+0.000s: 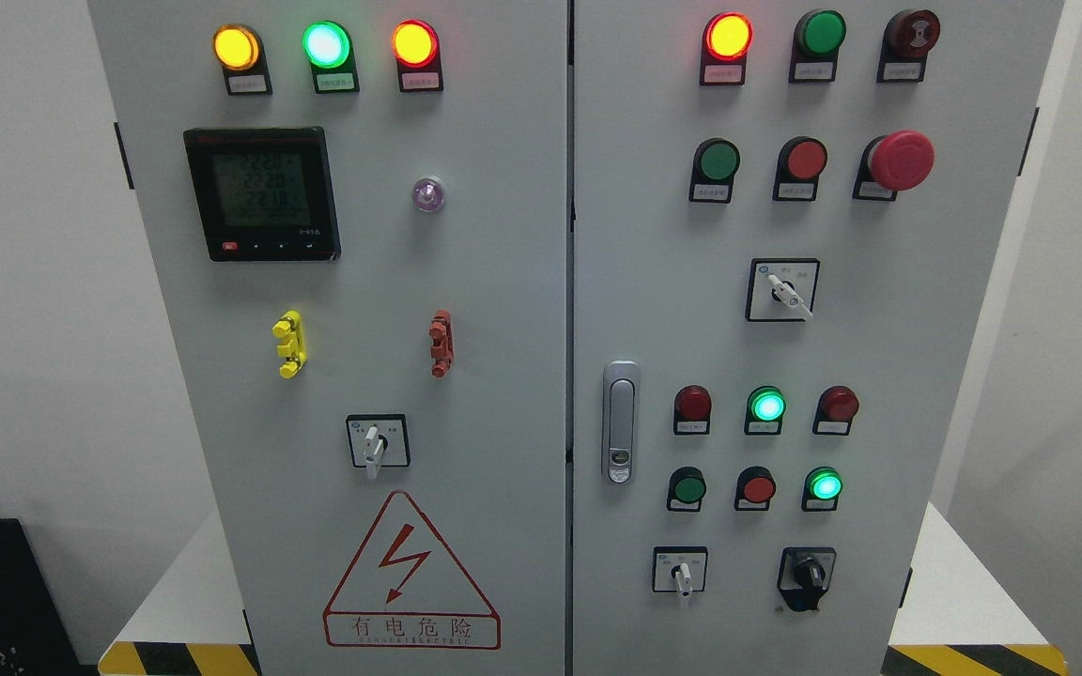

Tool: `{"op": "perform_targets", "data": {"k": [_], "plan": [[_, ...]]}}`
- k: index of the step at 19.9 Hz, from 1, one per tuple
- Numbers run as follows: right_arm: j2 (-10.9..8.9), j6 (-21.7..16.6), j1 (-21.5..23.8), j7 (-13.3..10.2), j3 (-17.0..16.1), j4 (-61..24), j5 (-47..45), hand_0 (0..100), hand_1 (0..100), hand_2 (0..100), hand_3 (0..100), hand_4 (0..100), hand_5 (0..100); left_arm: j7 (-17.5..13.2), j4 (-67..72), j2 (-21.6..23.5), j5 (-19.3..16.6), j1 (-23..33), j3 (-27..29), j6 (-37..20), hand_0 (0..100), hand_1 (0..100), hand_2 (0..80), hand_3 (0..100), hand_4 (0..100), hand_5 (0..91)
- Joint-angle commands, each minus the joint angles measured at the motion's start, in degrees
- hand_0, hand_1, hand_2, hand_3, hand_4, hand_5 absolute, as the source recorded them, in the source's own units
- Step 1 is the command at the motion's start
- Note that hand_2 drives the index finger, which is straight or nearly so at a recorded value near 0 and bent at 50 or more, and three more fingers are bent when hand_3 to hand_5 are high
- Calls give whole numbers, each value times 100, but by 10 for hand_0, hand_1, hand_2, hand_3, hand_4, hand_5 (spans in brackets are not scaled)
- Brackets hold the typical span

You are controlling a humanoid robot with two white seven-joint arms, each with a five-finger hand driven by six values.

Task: Turn on light switch 1

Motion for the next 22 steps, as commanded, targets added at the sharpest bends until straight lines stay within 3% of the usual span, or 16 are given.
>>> {"op": "perform_targets", "data": {"k": [1,12,22], "plan": [[0,4,1,0,0,0,0,304,0,0,0,0,0,30,-32,8,-70,-3,123,0,180,78,0,0,0,0],[0,4,1,0,0,0,0,305,0,0,0,0,0,66,-198,113,-62,-3,132,-18,181,76,0,0,0,0],[0,4,-8,0,0,0,0,305,0,0,0,0,0,163,-3869,543,-97,1156,158,-18,181,91,0,0,0,0]]}}
